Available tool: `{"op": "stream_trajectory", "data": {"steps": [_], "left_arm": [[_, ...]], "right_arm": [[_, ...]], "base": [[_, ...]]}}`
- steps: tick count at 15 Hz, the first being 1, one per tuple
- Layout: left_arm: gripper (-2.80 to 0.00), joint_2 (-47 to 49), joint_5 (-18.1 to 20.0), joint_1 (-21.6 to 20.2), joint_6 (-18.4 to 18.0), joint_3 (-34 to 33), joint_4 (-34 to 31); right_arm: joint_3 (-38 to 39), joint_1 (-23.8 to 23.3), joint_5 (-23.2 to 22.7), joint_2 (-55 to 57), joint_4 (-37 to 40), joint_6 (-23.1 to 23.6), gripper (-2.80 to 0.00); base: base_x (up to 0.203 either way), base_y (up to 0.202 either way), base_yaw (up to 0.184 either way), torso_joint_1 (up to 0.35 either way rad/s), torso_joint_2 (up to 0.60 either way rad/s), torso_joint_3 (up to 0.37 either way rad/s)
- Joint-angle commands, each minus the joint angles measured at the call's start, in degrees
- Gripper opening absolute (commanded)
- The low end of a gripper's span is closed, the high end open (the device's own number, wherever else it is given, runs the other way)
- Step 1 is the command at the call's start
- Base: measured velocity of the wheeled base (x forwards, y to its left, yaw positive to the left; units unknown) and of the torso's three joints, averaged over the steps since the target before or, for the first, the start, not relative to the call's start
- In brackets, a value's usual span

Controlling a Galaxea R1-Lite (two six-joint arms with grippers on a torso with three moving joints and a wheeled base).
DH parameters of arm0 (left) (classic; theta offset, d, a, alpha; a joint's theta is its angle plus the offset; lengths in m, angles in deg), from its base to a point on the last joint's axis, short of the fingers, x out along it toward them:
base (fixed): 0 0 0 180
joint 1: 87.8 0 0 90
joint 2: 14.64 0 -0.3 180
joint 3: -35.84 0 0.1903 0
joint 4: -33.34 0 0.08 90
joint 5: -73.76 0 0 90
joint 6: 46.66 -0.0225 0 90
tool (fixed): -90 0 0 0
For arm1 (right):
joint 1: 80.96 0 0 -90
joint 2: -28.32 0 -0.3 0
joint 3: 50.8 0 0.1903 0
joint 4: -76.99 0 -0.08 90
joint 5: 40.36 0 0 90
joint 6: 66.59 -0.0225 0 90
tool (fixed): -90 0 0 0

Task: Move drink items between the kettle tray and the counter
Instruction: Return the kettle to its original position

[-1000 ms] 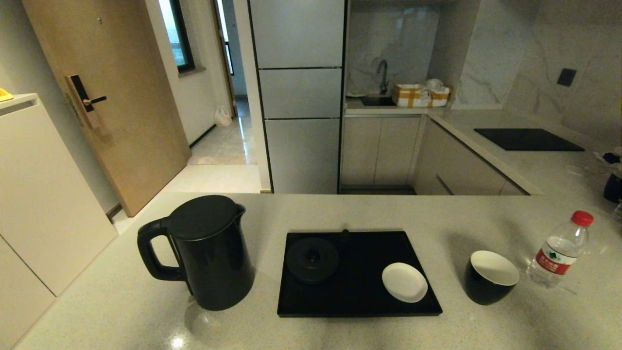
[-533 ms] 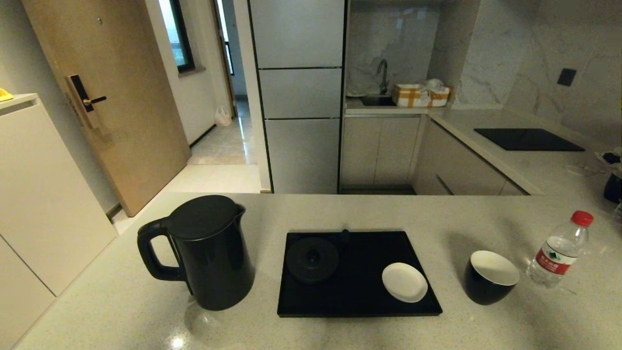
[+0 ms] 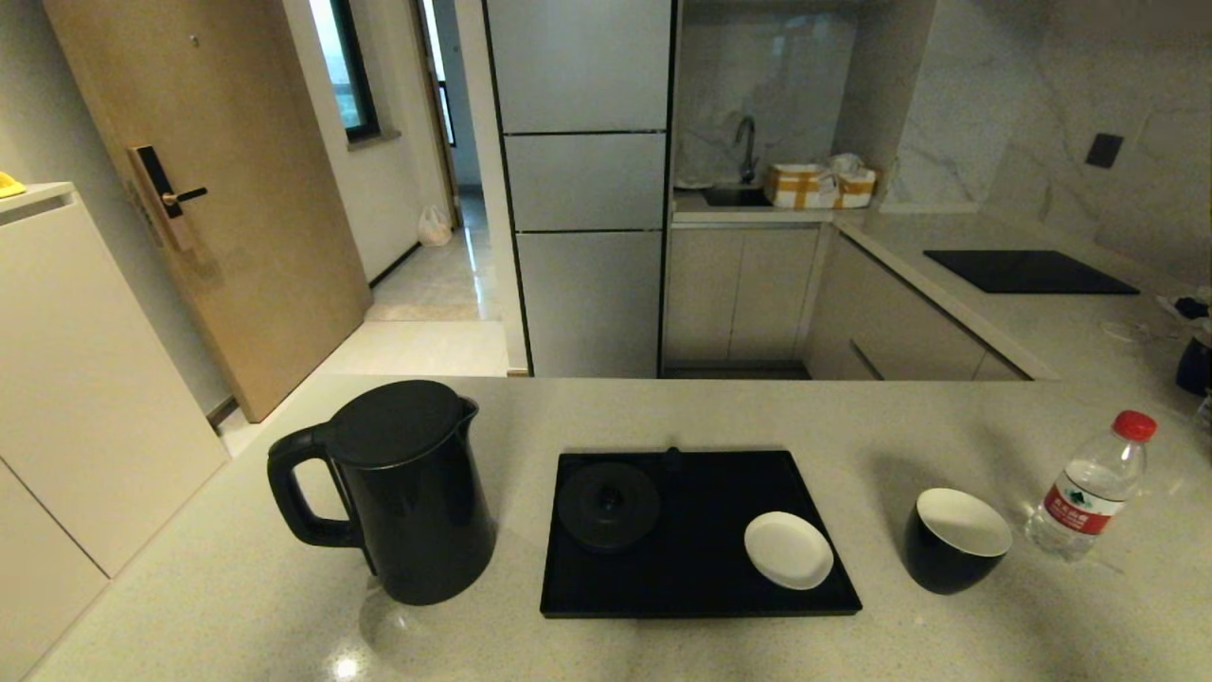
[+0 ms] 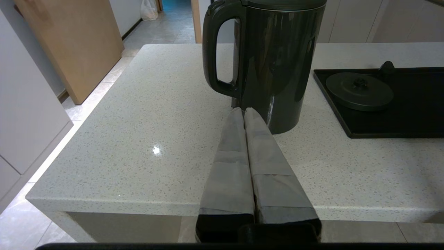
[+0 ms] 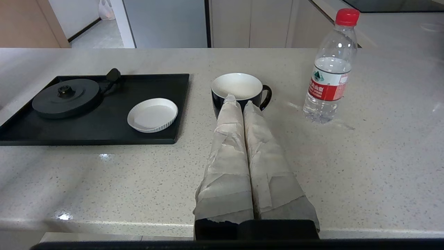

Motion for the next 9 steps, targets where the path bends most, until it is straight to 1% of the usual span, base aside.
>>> {"op": "stream_trajectory", "data": {"steps": [1,9], "left_arm": [[-2.80,0.0,0.0,0.0,0.0,0.0,0.0],[-2.80,0.0,0.0,0.0,0.4,0.3,-0.8]], "right_arm": [[0.0,0.0,0.0,0.0,0.0,0.0,-2.80],[0.0,0.0,0.0,0.0,0.0,0.0,-2.80]], "base": [[0.000,0.000,0.000,0.000,0.00,0.000],[0.000,0.000,0.000,0.000,0.00,0.000]]}}
